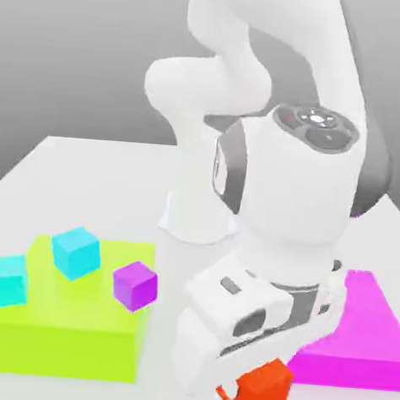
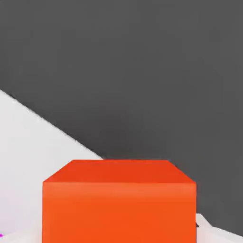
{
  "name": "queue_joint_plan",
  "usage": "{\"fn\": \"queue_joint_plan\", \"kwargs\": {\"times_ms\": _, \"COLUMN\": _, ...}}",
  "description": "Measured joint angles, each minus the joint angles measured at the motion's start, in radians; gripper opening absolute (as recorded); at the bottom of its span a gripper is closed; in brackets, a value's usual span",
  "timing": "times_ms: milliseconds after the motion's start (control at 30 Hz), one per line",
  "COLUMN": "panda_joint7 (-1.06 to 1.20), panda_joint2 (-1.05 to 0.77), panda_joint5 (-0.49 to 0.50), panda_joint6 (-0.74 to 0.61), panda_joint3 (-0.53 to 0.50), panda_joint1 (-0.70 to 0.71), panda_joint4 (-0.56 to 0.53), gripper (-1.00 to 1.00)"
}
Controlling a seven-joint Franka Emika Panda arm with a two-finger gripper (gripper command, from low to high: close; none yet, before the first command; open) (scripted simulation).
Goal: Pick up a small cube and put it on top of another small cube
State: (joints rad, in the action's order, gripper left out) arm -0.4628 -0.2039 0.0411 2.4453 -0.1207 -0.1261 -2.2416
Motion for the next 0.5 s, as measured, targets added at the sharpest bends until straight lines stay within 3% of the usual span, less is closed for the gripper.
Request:
{"fn": "queue_joint_plan", "kwargs": {"times_ms": 100, "panda_joint7": -0.107, "panda_joint2": 0.086, "panda_joint5": -0.005, "panda_joint6": -0.031, "panda_joint3": -0.08, "panda_joint1": 0.068, "panda_joint4": -0.054, "gripper": -1.0}}
{"fn": "queue_joint_plan", "kwargs": {"times_ms": 267, "panda_joint7": -0.316, "panda_joint2": 0.236, "panda_joint5": -0.002, "panda_joint6": -0.092, "panda_joint3": -0.197, "panda_joint1": 0.313, "panda_joint4": -0.14, "gripper": -1.0}}
{"fn": "queue_joint_plan", "kwargs": {"times_ms": 367, "panda_joint7": -0.403, "panda_joint2": 0.229, "panda_joint5": -0.032, "panda_joint6": -0.029, "panda_joint3": -0.225, "panda_joint1": 0.385, "panda_joint4": -0.198, "gripper": -1.0}}
{"fn": "queue_joint_plan", "kwargs": {"times_ms": 400, "panda_joint7": -0.403, "panda_joint2": 0.205, "panda_joint5": -0.045, "panda_joint6": 0.008, "panda_joint3": -0.232, "panda_joint1": 0.383, "panda_joint4": -0.212, "gripper": 1.0}}
{"fn": "queue_joint_plan", "kwargs": {"times_ms": 500, "panda_joint7": -0.403, "panda_joint2": 0.205, "panda_joint5": -0.045, "panda_joint6": 0.008, "panda_joint3": -0.232, "panda_joint1": 0.391, "panda_joint4": -0.212, "gripper": 1.0}}
